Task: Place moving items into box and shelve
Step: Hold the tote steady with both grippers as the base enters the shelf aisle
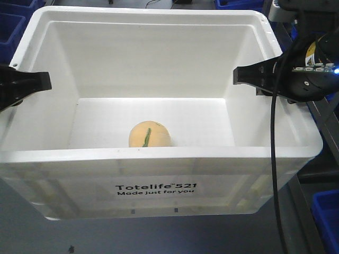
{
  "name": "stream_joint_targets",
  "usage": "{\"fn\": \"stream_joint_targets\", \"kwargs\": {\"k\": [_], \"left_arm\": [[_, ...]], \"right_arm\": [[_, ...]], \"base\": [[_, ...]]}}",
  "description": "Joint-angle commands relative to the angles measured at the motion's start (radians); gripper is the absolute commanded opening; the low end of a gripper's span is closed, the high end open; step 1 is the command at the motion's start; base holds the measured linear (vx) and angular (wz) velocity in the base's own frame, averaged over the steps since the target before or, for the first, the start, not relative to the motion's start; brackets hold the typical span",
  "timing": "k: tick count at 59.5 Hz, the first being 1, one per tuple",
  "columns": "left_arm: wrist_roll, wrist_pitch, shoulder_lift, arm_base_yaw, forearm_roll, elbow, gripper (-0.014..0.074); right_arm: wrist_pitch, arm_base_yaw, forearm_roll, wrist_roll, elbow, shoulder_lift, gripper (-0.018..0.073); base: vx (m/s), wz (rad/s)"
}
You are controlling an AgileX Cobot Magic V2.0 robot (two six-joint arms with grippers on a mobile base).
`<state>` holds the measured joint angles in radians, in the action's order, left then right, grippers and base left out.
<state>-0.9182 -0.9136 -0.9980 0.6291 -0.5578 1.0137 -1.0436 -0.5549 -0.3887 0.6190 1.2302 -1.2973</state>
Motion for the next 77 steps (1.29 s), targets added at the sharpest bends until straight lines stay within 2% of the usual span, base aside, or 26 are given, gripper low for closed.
{"fn": "stream_joint_targets", "kwargs": {"k": [1, 30, 77], "left_arm": [[-0.009, 0.137, 0.028, 0.003, -0.073, 0.046, 0.0165], [-0.009, 0.137, 0.028, 0.003, -0.073, 0.046, 0.0165], [-0.009, 0.137, 0.028, 0.003, -0.073, 0.046, 0.0165]], "right_arm": [[0.086, 0.005, -0.058, -0.002, 0.048, 0.039, 0.0083], [0.086, 0.005, -0.058, -0.002, 0.048, 0.039, 0.0083], [0.086, 0.005, -0.058, -0.002, 0.048, 0.039, 0.0083]], "base": [[0.32, 0.02], [0.30, 0.17], [0.18, 0.55]]}}
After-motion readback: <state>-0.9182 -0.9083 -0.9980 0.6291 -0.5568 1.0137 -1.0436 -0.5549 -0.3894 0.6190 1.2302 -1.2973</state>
